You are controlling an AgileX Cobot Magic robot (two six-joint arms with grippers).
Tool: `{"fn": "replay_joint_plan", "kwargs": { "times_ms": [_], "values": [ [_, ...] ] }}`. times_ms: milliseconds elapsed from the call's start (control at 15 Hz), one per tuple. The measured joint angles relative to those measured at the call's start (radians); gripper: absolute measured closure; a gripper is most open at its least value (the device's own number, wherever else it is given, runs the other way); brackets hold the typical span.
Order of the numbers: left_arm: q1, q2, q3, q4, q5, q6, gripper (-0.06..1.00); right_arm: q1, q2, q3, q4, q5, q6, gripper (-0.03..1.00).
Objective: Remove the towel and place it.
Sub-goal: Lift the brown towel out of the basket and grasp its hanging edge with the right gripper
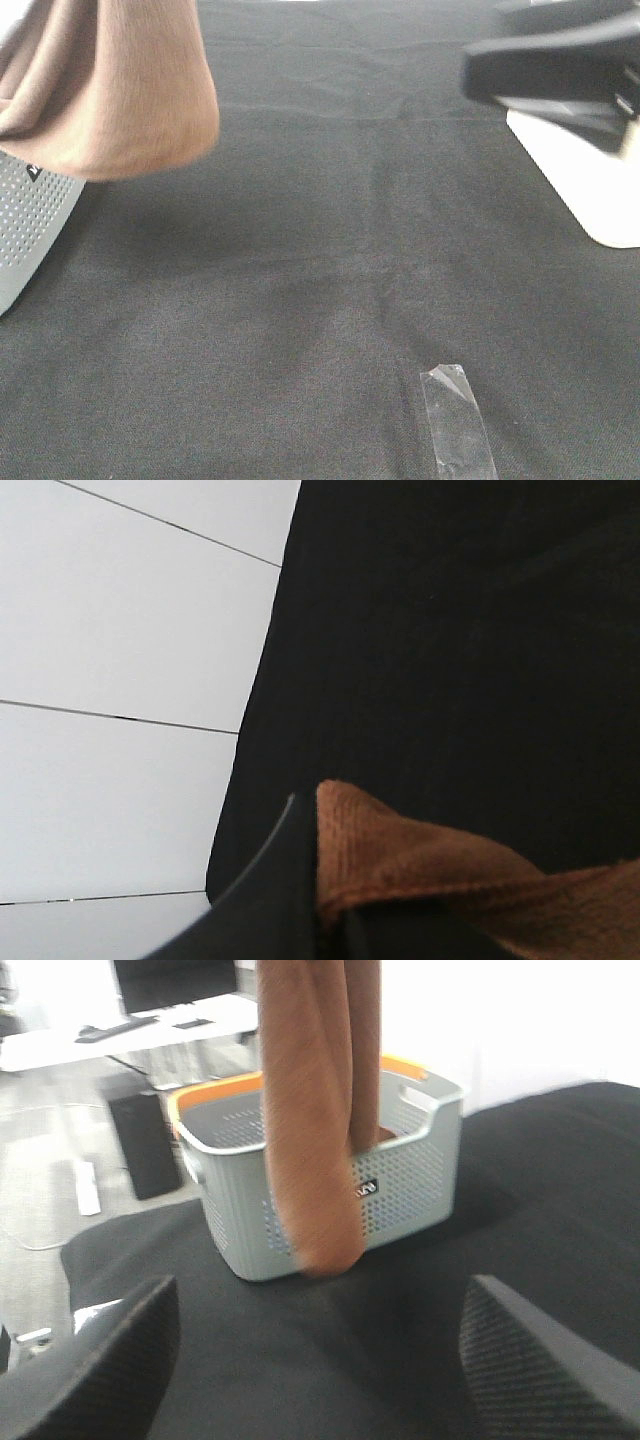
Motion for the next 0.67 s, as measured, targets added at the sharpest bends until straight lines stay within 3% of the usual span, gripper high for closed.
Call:
{"fn": "replay_joint_plan", "kwargs": {
  "times_ms": [267, 467, 667],
  "values": [
    [-0.026, 0.006, 0.000, -0.005, 0.000, -0.001, 0.94, 0.153, 0.319, -0.105, 0.135, -0.007, -0.181, 0.25],
    [-0.026, 0.006, 0.000, -0.009, 0.000, -0.001, 0.94, 0.289, 0.508, -0.235, 0.150, -0.047, -0.199, 0.20],
    [-0.026, 0.006, 0.000, -0.012, 0.000, -0.001, 0.94, 0.355, 0.577, -0.308, 0.136, -0.057, -0.196, 0.19]
  ]
}}
